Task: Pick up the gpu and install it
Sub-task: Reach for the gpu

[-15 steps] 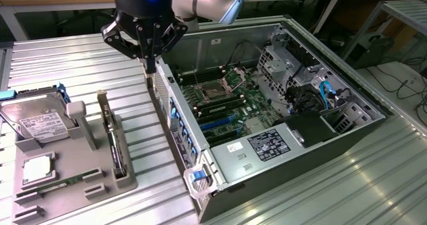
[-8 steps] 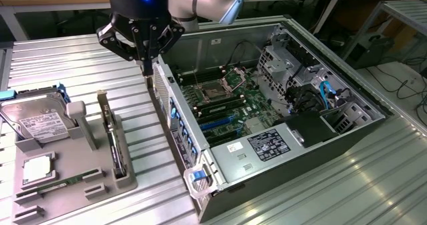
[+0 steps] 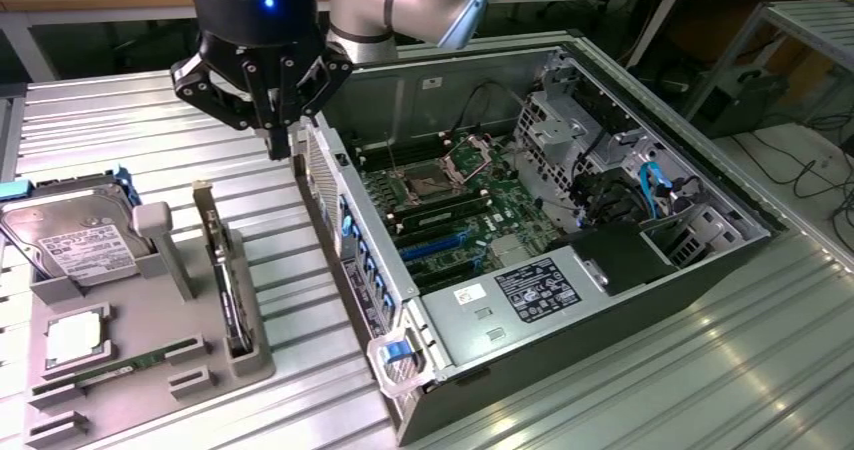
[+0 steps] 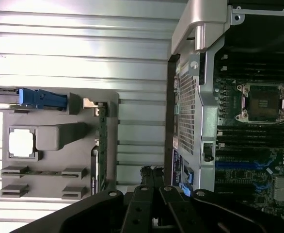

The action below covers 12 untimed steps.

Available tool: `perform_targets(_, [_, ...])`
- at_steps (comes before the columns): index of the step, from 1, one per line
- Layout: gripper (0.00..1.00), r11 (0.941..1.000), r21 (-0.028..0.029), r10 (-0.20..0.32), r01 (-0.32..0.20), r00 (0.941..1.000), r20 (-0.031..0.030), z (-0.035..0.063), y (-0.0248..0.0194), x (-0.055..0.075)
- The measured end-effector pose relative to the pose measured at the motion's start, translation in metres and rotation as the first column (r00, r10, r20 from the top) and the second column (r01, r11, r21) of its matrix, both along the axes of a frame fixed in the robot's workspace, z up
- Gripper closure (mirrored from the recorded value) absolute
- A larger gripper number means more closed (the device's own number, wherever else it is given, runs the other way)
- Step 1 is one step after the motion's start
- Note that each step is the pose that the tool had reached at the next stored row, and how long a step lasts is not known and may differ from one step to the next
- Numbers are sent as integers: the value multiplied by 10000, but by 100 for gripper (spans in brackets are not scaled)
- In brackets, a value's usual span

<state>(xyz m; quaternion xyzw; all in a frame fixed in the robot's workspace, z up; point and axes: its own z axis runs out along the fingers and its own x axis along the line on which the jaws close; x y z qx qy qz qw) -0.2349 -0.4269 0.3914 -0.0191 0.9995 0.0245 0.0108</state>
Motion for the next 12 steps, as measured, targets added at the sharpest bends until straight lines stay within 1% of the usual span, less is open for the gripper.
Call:
perform_targets(3, [89,10000,2,-4,4,10000,2,-19,-12,-30])
perform_targets(8, [89,9999,-2,-116,116,9999,-1,-57,-15,-63])
perform_targets(10, [89,9999,0,-133,133,9999,1,-67,-30,-77])
perform_targets(12, [89,9999,-9,-134,134,9999,1,-69,-32,-78])
